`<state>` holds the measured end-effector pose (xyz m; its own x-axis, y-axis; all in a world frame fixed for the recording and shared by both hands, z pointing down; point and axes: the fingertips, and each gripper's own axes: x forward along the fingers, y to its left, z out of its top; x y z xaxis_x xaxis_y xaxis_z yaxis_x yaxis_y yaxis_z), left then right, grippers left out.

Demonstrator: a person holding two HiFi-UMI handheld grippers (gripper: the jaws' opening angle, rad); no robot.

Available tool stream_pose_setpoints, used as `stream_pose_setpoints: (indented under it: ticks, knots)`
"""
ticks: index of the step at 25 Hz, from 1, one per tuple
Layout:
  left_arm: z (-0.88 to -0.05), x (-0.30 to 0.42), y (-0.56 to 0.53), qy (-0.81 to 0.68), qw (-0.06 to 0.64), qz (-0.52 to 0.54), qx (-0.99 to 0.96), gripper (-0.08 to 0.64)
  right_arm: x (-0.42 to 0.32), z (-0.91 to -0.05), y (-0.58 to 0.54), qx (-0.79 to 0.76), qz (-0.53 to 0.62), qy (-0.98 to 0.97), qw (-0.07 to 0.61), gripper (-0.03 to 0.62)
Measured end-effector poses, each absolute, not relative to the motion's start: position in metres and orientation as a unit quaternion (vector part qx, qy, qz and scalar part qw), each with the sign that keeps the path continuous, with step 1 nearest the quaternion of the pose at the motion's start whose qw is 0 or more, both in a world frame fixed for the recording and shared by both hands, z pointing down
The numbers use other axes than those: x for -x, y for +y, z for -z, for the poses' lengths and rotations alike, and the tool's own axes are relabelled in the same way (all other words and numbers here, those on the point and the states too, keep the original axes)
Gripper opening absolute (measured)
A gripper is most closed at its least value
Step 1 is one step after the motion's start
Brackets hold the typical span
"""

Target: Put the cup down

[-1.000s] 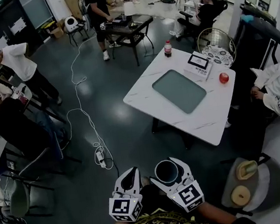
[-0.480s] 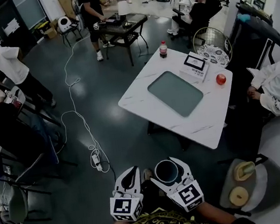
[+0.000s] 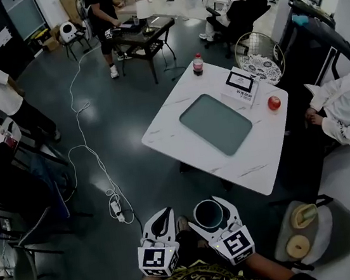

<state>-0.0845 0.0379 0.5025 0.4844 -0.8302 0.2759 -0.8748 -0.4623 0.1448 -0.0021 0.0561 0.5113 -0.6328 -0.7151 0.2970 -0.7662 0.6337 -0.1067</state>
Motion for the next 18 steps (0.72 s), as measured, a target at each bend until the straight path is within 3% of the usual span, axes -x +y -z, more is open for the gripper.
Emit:
stream_pose_setpoints:
  ticks: [18]
  knots:
    - [-0.496,0.089,-0.063,-0.458,0.128,-0.073,-0.876,0.011,0.007,-0.501,-0.037,-0.465,-0.098,-0.871,0.126,0.379]
